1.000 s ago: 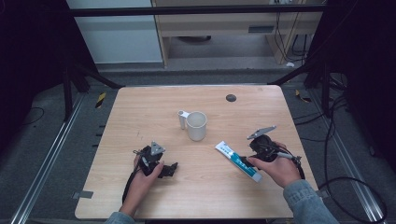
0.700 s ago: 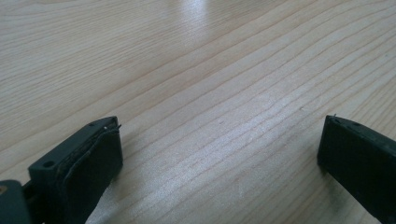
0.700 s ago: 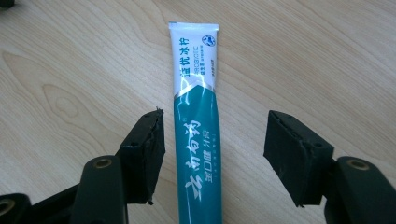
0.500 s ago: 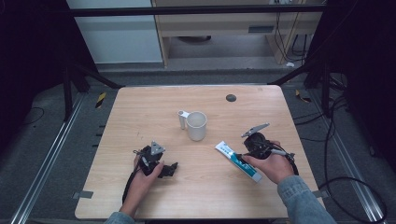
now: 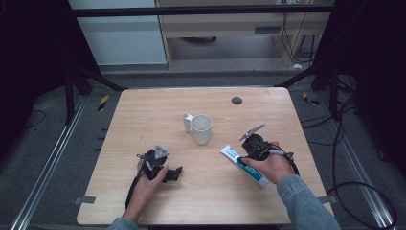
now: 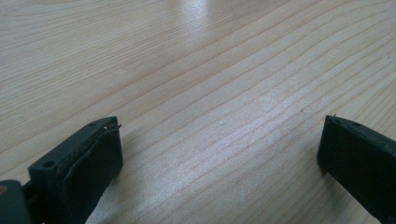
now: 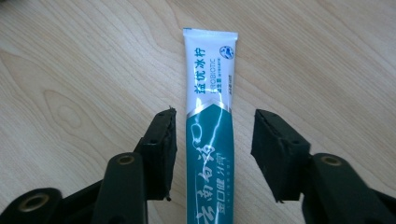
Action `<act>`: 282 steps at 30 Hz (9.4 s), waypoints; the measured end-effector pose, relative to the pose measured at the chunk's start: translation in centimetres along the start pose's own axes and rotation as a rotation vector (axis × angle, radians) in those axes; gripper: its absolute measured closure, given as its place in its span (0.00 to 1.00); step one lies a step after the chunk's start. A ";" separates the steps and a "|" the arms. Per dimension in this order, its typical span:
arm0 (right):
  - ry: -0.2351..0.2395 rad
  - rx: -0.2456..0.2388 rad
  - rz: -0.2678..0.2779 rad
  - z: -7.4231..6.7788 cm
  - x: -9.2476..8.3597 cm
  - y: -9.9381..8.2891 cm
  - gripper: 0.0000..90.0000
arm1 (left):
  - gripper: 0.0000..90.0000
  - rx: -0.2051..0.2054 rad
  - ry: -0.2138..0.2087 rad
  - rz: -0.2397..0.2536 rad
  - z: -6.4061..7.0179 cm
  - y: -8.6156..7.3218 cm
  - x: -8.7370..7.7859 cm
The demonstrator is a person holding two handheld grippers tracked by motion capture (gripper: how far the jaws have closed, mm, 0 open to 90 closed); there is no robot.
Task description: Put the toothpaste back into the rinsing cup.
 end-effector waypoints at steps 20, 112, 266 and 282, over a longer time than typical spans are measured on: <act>0.021 0.029 -0.078 0.1 2.4 0.3 0.58 | 0.00 0.000 0.000 0.000 -0.1 0.1 0.1; 0.014 0.045 -0.189 0.3 5.0 0.9 0.81 | 0.00 -0.001 -0.002 0.002 -0.1 0.2 0.2; -0.130 0.179 0.675 -2.5 -4.3 18.3 0.88 | 0.00 0.000 0.001 0.002 -0.1 0.1 0.1; -0.165 0.194 0.733 -2.4 -4.2 19.2 0.88 | 0.00 0.001 0.001 0.001 -0.1 0.1 0.1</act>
Point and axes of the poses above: each handheld gripper's, and its own axes: x roughly forward along the jaws, y roughly out of its top, z roughly to its right, the point moved 4 cm from there along x, roughly forward along the jaws
